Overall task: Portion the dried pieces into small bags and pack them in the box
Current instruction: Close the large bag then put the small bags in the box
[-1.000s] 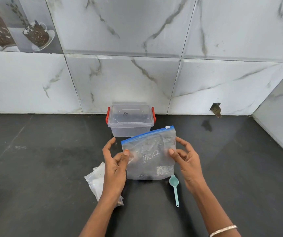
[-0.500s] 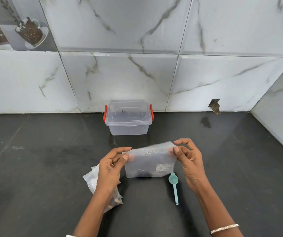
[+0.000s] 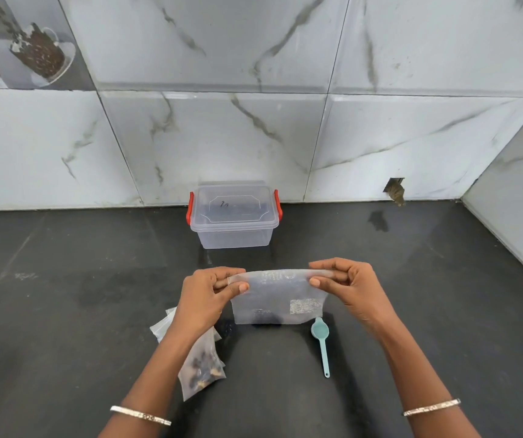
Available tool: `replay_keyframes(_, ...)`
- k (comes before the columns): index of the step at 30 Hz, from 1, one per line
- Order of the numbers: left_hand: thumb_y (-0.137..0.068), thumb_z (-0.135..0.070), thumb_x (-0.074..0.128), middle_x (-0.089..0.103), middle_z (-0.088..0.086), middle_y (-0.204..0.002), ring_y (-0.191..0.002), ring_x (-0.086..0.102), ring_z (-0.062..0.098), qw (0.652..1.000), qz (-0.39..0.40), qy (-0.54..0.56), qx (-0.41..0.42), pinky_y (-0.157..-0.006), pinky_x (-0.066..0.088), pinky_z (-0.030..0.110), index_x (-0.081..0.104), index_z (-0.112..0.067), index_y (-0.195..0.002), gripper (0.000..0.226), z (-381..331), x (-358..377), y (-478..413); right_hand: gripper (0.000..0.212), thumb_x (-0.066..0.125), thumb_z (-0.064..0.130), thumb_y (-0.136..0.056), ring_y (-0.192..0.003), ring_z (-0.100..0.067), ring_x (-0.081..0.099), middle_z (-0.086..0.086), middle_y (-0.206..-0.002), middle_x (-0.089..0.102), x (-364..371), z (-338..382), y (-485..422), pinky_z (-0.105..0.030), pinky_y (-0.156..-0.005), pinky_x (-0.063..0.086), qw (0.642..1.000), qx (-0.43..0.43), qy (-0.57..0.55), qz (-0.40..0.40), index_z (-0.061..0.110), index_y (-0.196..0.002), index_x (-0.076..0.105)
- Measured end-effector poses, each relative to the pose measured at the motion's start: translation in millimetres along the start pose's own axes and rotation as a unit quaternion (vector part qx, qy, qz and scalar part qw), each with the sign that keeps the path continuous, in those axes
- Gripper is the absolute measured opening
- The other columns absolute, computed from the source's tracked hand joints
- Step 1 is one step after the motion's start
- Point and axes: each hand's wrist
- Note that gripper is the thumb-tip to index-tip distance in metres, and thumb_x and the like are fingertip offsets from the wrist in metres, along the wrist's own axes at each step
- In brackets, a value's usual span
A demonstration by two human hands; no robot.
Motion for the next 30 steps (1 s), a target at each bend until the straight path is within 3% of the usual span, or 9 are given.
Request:
replay_keyframes(5, -0.089, -0.031, 0.076, 0.078, -0.009, -0.09, -0.081, 0.072, 0.009, 0.991, 0.013, -0.123, 0.052, -0.078, 0.054, 0.023, 0.082, -0.021, -0.099, 0.015, -19, 6, -22, 0.01, 0.081, 0.011, -0.077, -0.08, -0.007, 0.074, 0.005, -0.08, 0.078, -20, 13, -15, -0.009, -0.072, 0.048, 0.993, -0.033, 0.104, -0.047, 0.014, -0.086, 0.079)
replay_keyframes(9, -0.092, -0.035, 0.071, 0.073, -0.011, -0.092, -0.08, 0.067, 0.008, 0.99, 0.007, -0.128, 0.066, -0.077, 0.051, 0.015, 0.079, -0.019, -0.095, 0.018, -37, 15, -46, 0.006, 0.084, 0.018, -0.074, -0.073, -0.006, 0.071, 0.009, -0.074, 0.076, -40, 21, -34, -0.006, -0.066, 0.046, 0.982, -0.049, 0.158, -0.088, 0.019, -0.077, 0.078)
replay_keyframes(12, -0.096, -0.038, 0.065, 0.077, -0.004, -0.087, -0.078, 0.068, 0.01, 0.982, 0.027, -0.152, 0.107, -0.074, 0.05, 0.022, 0.077, -0.018, -0.092, 0.023, -56, 25, -73, 0.008, 0.084, 0.024, -0.073, -0.071, -0.006, 0.064, 0.007, -0.077, 0.072, -61, 24, -55, -0.006, -0.064, 0.044, 0.969, -0.07, 0.191, -0.142, 0.025, -0.075, 0.077)
replay_keyframes(16, -0.103, -0.035, 0.055, 0.077, -0.004, -0.089, -0.085, 0.07, 0.017, 0.975, 0.034, -0.176, 0.133, -0.08, 0.055, 0.034, 0.076, -0.02, -0.101, 0.026, -82, 43, -121, 0.01, 0.081, 0.024, -0.077, -0.077, -0.01, 0.06, 0.001, -0.087, 0.064, -83, 22, -94, -0.005, -0.066, 0.042, 0.954, -0.09, 0.193, -0.211, 0.018, -0.081, 0.075)
replay_keyframes(18, -0.104, -0.032, 0.053, 0.077, -0.003, -0.088, -0.085, 0.069, 0.021, 0.975, 0.031, -0.177, 0.134, -0.075, 0.053, 0.034, 0.076, -0.018, -0.1, 0.027, -90, 53, -147, 0.012, 0.078, 0.026, -0.081, -0.075, -0.003, 0.06, 0.004, -0.087, 0.066, -91, 19, -115, -0.005, -0.065, 0.042, 0.953, -0.087, 0.182, -0.228, 0.016, -0.082, 0.072)
replay_keyframes(20, -0.104, -0.031, 0.054, 0.076, 0.0, -0.088, -0.084, 0.069, 0.023, 0.973, 0.025, -0.188, 0.128, -0.07, 0.047, 0.031, 0.076, -0.018, -0.099, 0.027, -94, 61, -171, 0.014, 0.074, 0.027, -0.086, -0.067, 0.001, 0.061, 0.008, -0.08, 0.068, -96, 16, -136, -0.008, -0.062, 0.043, 0.958, -0.071, 0.163, -0.226, 0.015, -0.081, 0.068)
replay_keyframes(24, -0.103, -0.032, 0.056, 0.077, 0.003, -0.096, -0.09, 0.07, 0.027, 0.968, 0.015, -0.223, 0.112, -0.079, 0.055, 0.034, 0.076, -0.019, -0.1, 0.024, -93, 73, -214, 0.015, 0.065, 0.024, -0.093, -0.074, -0.02, 0.068, 0.001, -0.079, 0.072, -103, 5, -180, -0.018, -0.066, 0.048, 0.963, -0.055, 0.164, -0.207, 0.013, -0.084, 0.068)
replay_keyframes(30, -0.103, -0.037, 0.057, 0.076, 0.002, -0.107, -0.098, 0.069, 0.023, 0.95, -0.013, -0.291, 0.113, -0.085, 0.055, 0.034, 0.074, -0.02, -0.108, 0.025, -85, 77, -254, 0.017, 0.064, 0.026, -0.094, -0.07, -0.02, 0.069, 0.001, -0.076, 0.07, -105, -12, -227, -0.033, -0.07, 0.053, 0.96, -0.042, 0.199, -0.191, 0.011, -0.087, 0.069)
Point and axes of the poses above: each hand's wrist, its own y-axis away from the middle knuckle, its own x-axis out of the palm, z = x × y
